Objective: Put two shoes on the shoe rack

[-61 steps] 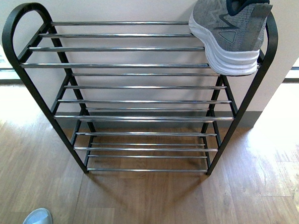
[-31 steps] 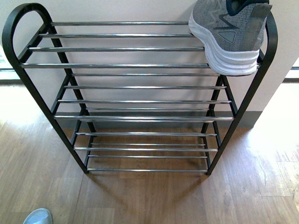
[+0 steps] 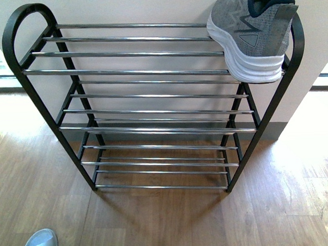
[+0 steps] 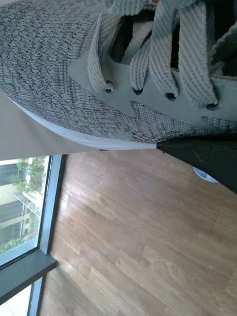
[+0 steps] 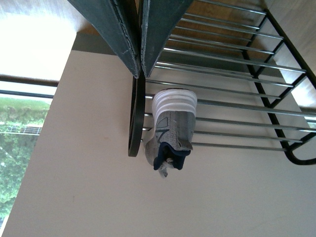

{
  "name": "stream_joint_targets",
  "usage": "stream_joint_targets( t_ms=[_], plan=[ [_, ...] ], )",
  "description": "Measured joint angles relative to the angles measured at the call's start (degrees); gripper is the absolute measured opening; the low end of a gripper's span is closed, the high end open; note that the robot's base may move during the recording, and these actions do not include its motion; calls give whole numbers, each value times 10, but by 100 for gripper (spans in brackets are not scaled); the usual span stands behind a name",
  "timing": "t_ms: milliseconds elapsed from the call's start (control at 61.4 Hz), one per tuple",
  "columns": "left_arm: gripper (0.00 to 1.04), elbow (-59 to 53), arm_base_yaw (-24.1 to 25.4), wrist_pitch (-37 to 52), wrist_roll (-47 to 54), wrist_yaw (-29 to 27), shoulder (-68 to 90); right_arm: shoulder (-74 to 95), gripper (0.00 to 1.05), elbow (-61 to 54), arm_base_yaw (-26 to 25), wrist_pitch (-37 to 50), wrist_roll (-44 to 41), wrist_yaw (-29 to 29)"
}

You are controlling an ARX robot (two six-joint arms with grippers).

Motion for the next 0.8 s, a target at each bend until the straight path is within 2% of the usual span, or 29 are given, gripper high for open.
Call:
stream_joint_targets(
  t_ms=[391,472,684,765,798],
  plan=[
    [3,0,0,0,0,0,0,-27,2,-10,0,-1,-1,0],
    [3,0,0,0,0,0,0,-27,21,-10,0,-1,-1,0],
    [3,0,0,0,0,0,0,-27,57,-10,0,-1,-1,0],
    [3,0,0,0,0,0,0,-27,69,-10,0,-1,1,0],
    [3,0,0,0,0,0,0,-27,64,-10,0,-1,0,0]
  ],
)
